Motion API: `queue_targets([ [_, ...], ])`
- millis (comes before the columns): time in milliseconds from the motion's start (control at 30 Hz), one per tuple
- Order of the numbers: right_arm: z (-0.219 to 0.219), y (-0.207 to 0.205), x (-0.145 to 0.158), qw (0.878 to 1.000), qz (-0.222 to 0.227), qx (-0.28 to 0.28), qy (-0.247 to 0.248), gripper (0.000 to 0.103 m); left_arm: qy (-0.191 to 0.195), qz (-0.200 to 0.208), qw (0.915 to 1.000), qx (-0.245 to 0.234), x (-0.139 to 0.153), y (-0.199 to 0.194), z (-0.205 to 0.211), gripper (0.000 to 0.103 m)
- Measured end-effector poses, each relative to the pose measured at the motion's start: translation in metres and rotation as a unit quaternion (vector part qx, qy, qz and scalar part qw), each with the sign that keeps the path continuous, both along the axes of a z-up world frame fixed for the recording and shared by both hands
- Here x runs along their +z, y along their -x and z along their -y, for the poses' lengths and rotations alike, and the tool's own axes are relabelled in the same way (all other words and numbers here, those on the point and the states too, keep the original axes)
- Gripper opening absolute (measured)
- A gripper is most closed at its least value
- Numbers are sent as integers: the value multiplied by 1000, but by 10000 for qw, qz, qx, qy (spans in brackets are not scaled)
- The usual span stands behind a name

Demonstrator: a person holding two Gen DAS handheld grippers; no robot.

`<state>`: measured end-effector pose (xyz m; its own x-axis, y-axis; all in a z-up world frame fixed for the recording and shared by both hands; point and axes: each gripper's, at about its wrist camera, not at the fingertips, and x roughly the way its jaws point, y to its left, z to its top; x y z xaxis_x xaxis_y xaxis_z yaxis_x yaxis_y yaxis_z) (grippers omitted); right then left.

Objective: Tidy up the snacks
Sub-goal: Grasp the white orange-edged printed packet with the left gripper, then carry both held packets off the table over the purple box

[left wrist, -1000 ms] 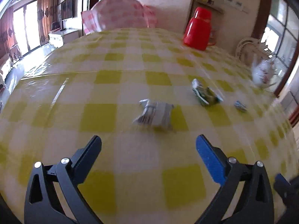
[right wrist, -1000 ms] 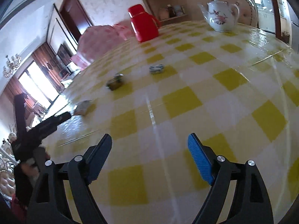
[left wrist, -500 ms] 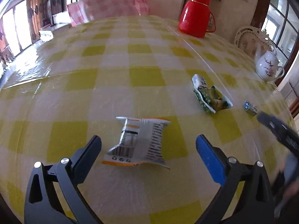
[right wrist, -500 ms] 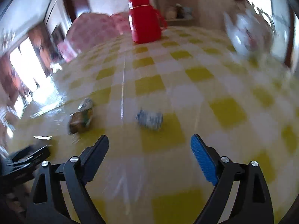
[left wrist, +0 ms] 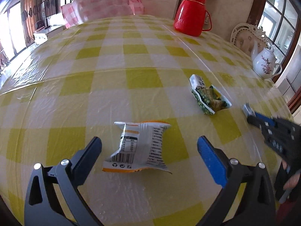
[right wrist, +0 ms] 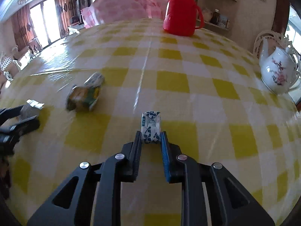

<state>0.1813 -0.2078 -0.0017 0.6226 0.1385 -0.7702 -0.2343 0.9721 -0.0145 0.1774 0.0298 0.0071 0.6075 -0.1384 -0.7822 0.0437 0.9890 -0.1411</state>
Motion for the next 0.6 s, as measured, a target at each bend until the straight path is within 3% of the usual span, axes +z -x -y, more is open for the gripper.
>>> queue_targets([
  [133,-3,32,4,9997,81,-199,-134,20,142,40,9999,-24,1,1,-3,101],
  [167,-4,38,4,9994,79,-260,-204,20,161,52,9998,-72,1,1,-3,97],
  [267,-8,60,11,9982,136,-431,-406,20,63,116,9991,-408,4,3,-4,38],
  [333,-11,75,18,9970,244,-449,-582,20,176,131,9978,-632,4,4,-8,37],
  [600,-24,120,26,9930,366,-444,-1029,20,-143,392,9973,-608,15,13,-1,36],
])
